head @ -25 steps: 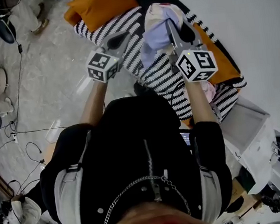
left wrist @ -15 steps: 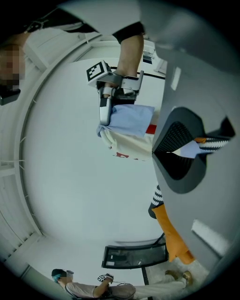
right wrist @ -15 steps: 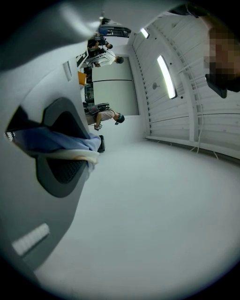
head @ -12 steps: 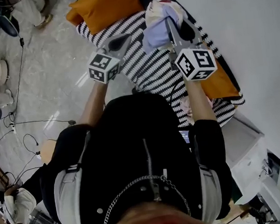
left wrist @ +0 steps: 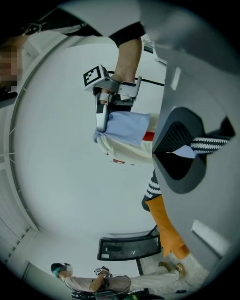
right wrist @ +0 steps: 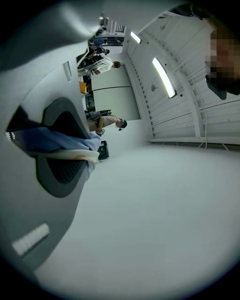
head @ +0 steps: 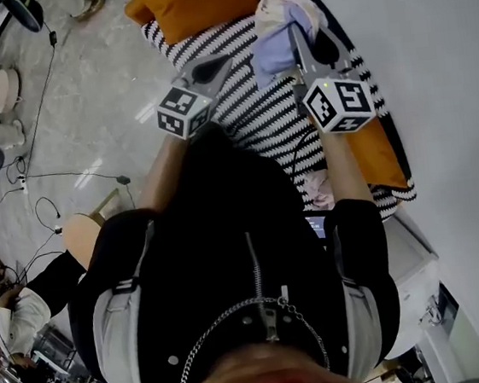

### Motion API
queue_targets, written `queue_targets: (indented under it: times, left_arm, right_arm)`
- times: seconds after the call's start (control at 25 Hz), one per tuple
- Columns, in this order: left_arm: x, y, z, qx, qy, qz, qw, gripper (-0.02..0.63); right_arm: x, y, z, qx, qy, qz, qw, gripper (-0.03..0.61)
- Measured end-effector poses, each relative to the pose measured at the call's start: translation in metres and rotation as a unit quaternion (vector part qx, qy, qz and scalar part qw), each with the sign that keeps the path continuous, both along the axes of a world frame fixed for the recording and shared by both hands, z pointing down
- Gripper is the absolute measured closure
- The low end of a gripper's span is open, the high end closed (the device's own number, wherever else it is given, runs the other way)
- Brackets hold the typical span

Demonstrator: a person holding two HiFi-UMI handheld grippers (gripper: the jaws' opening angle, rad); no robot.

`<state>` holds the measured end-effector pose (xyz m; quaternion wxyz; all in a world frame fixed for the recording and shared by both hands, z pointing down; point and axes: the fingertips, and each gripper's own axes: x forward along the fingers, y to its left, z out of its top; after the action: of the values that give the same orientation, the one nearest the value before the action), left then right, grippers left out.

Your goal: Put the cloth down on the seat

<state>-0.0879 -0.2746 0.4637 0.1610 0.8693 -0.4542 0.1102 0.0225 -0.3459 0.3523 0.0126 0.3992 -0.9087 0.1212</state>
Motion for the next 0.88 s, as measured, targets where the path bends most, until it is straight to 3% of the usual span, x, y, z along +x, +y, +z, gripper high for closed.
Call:
queue_targets:
  times: [0.6,0.88]
  left_arm:
    - [-0.020,-0.043,0.050,-0.058,0.013,0.049,0.9970,0.603]
    - [-0.027,-0.059,0.087,-0.090,0.014,0.066,0.9936,0.603]
  right_arm:
    - [-0.022,-0.051,0.081,-0.057,0.042,0.037,0.997,0.474]
    - [-0.042,-0.076,0.155,-0.101,0.083,0.026,0.991,0.472]
